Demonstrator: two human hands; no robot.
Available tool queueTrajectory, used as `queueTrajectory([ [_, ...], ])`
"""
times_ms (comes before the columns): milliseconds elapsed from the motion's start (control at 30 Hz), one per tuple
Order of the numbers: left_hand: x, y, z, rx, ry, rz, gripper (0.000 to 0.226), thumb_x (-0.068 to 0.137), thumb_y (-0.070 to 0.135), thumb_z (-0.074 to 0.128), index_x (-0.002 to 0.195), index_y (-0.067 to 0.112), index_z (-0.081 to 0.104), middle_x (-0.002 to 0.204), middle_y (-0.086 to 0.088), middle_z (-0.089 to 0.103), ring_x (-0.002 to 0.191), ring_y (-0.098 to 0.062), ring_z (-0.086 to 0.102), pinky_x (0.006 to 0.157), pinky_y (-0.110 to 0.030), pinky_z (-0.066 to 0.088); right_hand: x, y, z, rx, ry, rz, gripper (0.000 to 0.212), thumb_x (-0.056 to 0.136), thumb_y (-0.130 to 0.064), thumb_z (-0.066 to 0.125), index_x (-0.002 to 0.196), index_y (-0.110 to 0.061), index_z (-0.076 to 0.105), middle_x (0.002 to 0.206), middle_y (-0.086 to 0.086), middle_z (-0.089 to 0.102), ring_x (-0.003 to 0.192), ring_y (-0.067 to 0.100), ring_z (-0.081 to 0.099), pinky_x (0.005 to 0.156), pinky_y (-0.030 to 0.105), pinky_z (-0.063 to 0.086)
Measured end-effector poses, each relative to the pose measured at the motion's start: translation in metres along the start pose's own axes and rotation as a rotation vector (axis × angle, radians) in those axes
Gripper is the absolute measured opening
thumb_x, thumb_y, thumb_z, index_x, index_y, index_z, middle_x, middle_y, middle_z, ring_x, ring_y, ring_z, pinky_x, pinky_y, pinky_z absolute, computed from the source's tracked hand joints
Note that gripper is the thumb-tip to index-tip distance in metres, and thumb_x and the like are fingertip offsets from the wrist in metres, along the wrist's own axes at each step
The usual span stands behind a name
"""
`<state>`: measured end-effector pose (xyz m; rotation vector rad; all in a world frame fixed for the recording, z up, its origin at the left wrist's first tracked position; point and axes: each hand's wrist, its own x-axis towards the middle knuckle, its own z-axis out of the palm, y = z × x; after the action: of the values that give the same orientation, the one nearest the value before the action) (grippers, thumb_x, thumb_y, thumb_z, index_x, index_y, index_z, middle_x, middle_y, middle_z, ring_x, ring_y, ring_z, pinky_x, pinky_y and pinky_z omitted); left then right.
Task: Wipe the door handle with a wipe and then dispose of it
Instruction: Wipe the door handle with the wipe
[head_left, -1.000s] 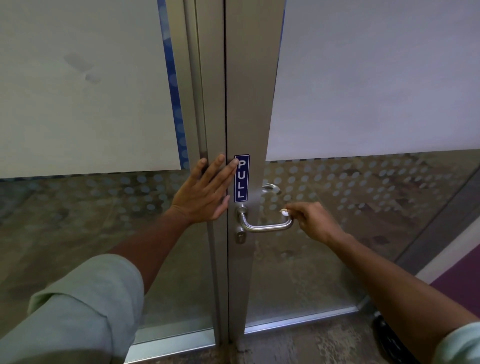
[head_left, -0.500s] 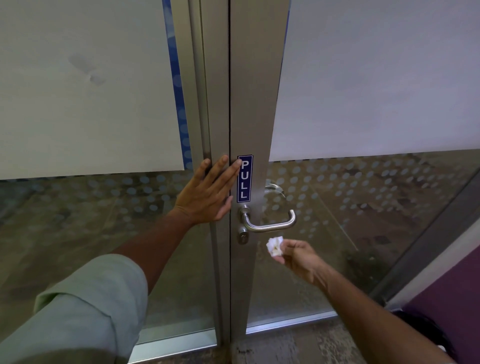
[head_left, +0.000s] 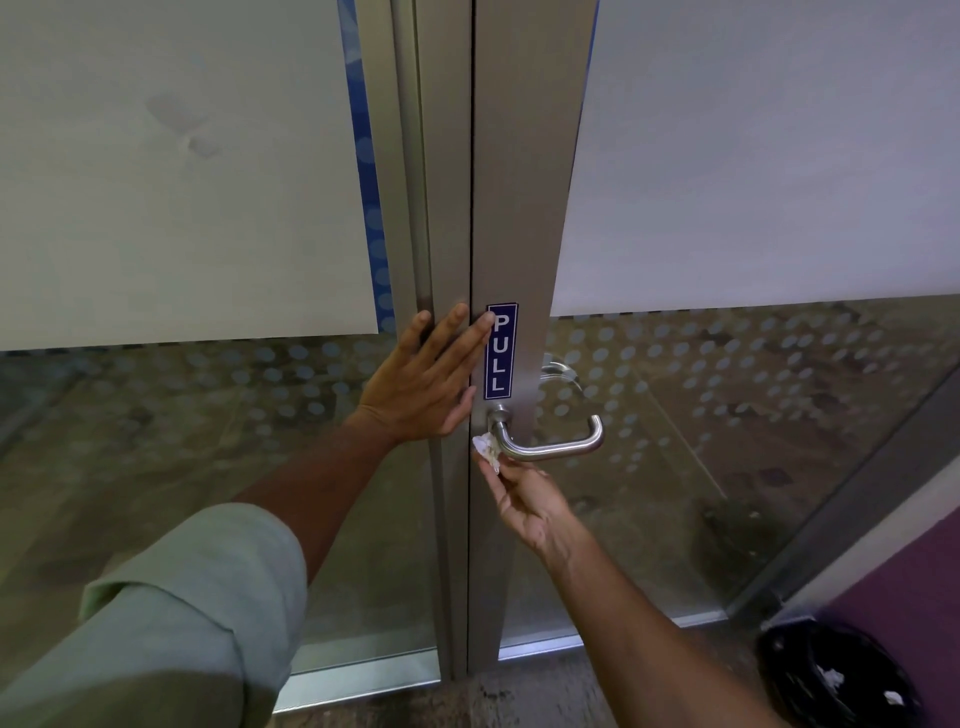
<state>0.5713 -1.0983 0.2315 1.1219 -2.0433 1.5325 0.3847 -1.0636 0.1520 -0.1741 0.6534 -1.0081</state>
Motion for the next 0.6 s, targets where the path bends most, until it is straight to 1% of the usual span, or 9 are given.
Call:
queueTrajectory([
  [67,0.0,0.0,0.0,-0.001,0.001,0.0,0.08,0.099,0.047,0.036,0.162,0.002,0.018,0.167,-0.015,0.026,0.153,-0.037,0.021,0.126,-0.054,-0.002,-0.002,-0.002,0.001,0.031,0.006,-0.009,0.025,0.095,0.015,0.043,0.106,0.011,0.065,0.103,0.023,0.073,0.085,0.03,0.075,0.077,0.033,0.06],
  [167,0.0,0.001,-0.001,-0.012,-0.002,-0.004,0.08,0.099,0.047,0.036,0.162,0.002,0.018,0.168,-0.015,0.024,0.155,-0.037,0.018,0.127,-0.053,-0.004,-0.006,-0.007,0.004,0.06,0.018,-0.027,0.03,0.094,0.016,0.042,0.118,0.011,0.06,0.116,0.025,0.067,0.095,0.031,0.071,0.077,0.033,0.061],
  [233,-0.001,0.0,0.0,-0.011,-0.002,-0.008,0.08,0.099,0.047,0.036,0.162,0.002,0.015,0.168,-0.015,0.022,0.155,-0.037,0.015,0.127,-0.053,-0.005,-0.009,-0.009,0.005,0.086,0.016,-0.038,0.033,0.095,0.017,0.039,0.12,0.012,0.058,0.119,0.026,0.065,0.097,0.031,0.07,0.08,0.034,0.059],
  [300,-0.001,0.0,0.0,-0.007,-0.001,-0.009,0.081,0.099,0.047,0.035,0.162,0.002,0.013,0.168,-0.015,0.022,0.155,-0.037,0.017,0.127,-0.053,-0.004,-0.013,-0.011,0.004,0.095,0.006,-0.04,0.032,0.095,0.018,0.035,0.116,0.012,0.059,0.114,0.025,0.066,0.088,0.031,0.073,0.079,0.034,0.059],
  [367,-0.002,0.001,0.001,-0.01,-0.006,-0.006,0.081,0.099,0.048,0.036,0.162,0.002,0.014,0.168,-0.015,0.022,0.154,-0.037,0.018,0.126,-0.054,-0.003,-0.017,-0.013,0.0,0.077,-0.002,-0.021,0.029,0.095,0.017,0.035,0.108,0.012,0.061,0.103,0.026,0.07,0.081,0.03,0.076,0.077,0.032,0.059],
  [500,-0.002,0.001,0.001,-0.01,-0.019,-0.011,0.081,0.099,0.049,0.035,0.162,0.003,0.014,0.168,-0.015,0.022,0.155,-0.037,0.017,0.127,-0.054,-0.003,-0.027,-0.023,-0.013,0.016,-0.002,0.006,0.025,0.097,0.015,0.035,0.1,0.015,0.06,0.09,0.027,0.073,0.077,0.031,0.076,0.073,0.03,0.061],
  [600,-0.003,0.0,0.001,0.001,-0.028,-0.011,0.082,0.098,0.05,0.036,0.162,0.002,0.016,0.169,-0.016,0.02,0.155,-0.038,0.015,0.126,-0.054,-0.004,-0.034,-0.038,-0.017,-0.046,0.024,0.024,0.025,0.097,0.015,0.035,0.095,0.015,0.06,0.085,0.027,0.073,0.072,0.034,0.076,0.064,0.032,0.063],
])
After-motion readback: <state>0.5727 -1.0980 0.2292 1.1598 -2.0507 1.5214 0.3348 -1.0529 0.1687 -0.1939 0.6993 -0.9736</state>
